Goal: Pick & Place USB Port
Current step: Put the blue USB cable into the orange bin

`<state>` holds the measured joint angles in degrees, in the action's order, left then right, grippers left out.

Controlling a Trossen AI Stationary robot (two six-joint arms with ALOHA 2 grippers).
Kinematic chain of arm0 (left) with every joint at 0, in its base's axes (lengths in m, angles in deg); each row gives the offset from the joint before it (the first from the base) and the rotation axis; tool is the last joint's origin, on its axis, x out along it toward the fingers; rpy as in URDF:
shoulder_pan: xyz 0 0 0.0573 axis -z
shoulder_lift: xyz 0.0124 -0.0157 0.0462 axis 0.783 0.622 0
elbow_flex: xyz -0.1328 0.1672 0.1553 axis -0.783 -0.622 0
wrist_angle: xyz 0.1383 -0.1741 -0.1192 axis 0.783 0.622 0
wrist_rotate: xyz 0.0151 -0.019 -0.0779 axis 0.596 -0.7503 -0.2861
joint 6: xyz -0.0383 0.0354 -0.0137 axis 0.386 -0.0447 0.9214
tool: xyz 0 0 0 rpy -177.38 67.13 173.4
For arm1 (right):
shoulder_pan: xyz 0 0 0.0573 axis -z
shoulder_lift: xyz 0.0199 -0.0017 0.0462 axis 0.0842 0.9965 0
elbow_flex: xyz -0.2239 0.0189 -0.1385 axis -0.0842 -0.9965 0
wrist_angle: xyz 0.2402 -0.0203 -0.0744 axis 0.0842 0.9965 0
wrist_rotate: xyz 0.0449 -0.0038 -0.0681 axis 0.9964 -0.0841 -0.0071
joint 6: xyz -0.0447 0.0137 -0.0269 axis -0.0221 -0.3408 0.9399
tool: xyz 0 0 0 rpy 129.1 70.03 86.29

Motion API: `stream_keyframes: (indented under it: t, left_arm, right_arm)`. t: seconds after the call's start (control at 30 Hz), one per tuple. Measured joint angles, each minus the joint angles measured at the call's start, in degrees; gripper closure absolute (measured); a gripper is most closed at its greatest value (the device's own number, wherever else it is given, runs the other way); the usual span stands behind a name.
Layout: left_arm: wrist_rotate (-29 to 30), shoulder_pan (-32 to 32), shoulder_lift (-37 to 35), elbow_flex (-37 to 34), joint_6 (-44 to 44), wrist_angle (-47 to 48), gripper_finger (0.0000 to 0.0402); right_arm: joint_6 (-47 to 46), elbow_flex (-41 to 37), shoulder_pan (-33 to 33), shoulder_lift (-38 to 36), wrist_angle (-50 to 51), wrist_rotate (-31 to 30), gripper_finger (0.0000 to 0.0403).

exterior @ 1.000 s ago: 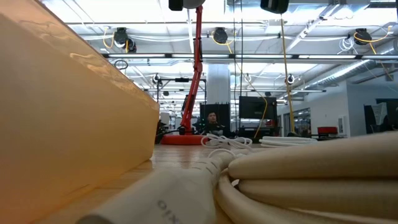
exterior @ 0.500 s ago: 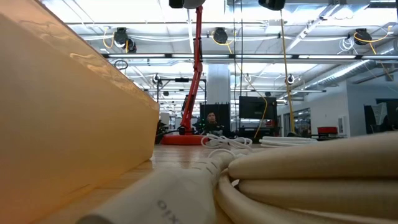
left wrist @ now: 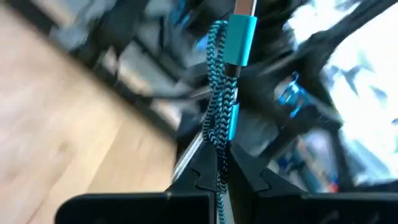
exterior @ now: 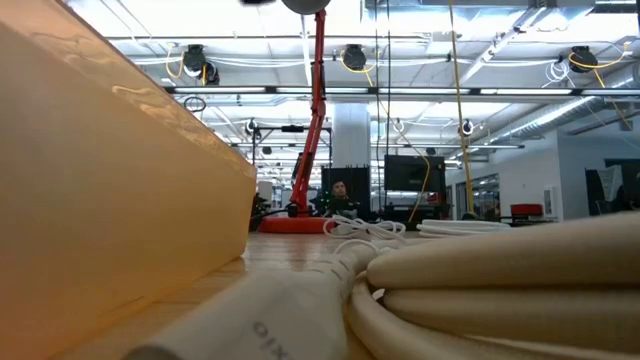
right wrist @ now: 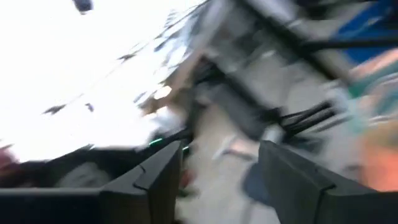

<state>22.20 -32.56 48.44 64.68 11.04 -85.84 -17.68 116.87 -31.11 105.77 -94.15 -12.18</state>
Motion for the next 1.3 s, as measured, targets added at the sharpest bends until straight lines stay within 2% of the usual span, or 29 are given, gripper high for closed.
stream_keyframes:
  t: [0.13,0.27,0.37,0.5,0.63,0.77,0.93,1.13,1.3]
  left_arm:
    - [-4.58,2.71,-4.21,0.03,4.88,16.36,0.0391]
    - [-9.83,7.33,-6.01,0.0,11.21,33.18,0.0391]
    - [-11.47,11.17,-5.76,0.0,14.84,42.66,0.0391]
    - [-11.92,14.74,-3.27,-0.02,17.13,50.62,0.0391]
    - [-12.04,15.53,0.27,-0.02,16.07,53.07,0.0391]
    - [-12.35,13.89,3.91,0.0,13.02,51.25,0.0391]
    - [-12.15,11.09,7.82,4.04,6.27,52.14,0.0391]
    - [-16.77,8.49,13.92,9.07,-1.43,59.96,0.0391]
    - [-20.32,8.29,18.07,10.53,-4.2,59.57,0.0391]
  right_arm:
    - [-2.4,0.05,-3.3,-0.26,-2.24,1.54,0.0184]
    - [-2.41,-0.04,-5.58,-1.02,-2.2,1.51,0.0184]
    - [-2.14,-0.03,-6.33,-1.38,-2.35,1.42,0.0191]
    - [-1.83,-0.04,-5.97,-1.19,-1.41,0.38,0.0199]
    - [-1.25,-0.04,-5.25,-1.22,1.4,-0.28,0.0202]
    - [-0.75,-0.04,-4.01,-1.24,4.28,-0.41,0.0202]
    - [-0.75,-0.04,-2.88,-1.22,7.73,-0.46,0.0202]
    - [-0.86,-0.04,-2.15,-1.18,8.49,-0.5,0.0202]
    - [-0.75,-0.04,-2.19,-1.18,8.33,-0.48,0.0202]
